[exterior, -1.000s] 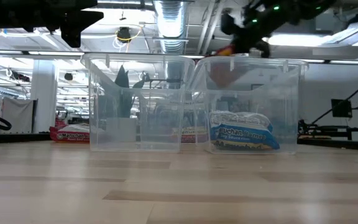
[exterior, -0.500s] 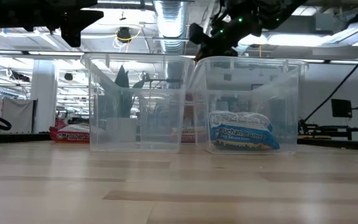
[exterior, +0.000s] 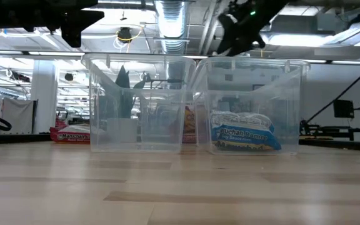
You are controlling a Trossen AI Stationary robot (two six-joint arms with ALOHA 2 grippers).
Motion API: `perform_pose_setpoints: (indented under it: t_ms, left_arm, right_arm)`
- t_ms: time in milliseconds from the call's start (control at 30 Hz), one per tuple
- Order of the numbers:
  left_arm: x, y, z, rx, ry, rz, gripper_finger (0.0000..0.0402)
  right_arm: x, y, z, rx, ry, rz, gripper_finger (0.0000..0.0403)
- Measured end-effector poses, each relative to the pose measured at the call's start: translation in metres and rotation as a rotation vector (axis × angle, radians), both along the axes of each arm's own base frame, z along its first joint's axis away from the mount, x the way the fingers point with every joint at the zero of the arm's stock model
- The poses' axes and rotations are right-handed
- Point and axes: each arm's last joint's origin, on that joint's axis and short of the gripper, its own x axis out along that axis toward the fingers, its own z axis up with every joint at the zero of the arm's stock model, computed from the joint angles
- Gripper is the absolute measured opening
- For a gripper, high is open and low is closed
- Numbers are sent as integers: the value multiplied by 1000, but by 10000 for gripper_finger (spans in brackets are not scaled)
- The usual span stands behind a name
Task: Sort Maruchan noodles
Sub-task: Put the red noodle pack into the top transparent bin
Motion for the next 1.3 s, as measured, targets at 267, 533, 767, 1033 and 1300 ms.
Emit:
perform_pose_setpoints:
  t_ms: [267, 533, 767, 1033, 1300]
  left_arm:
    - [0, 0, 0, -2, 1, 0, 160]
    - [0, 0, -1, 4, 10, 1, 160]
    - [0, 1, -1, 3, 13, 24, 160]
    - [2, 2, -8, -46, 78, 67, 160]
    - [4, 24, -37, -228, 352, 678, 160]
  right_arm:
    - [-49, 50, -27, 12, 146, 22, 244]
    - [-97, 79, -69, 24, 11, 58, 244]
    - [-104, 104, -69, -60, -313, 478, 244]
    - [-105, 116, -78, -83, -394, 628, 244]
    - [-103, 115, -80, -81, -381, 616, 244]
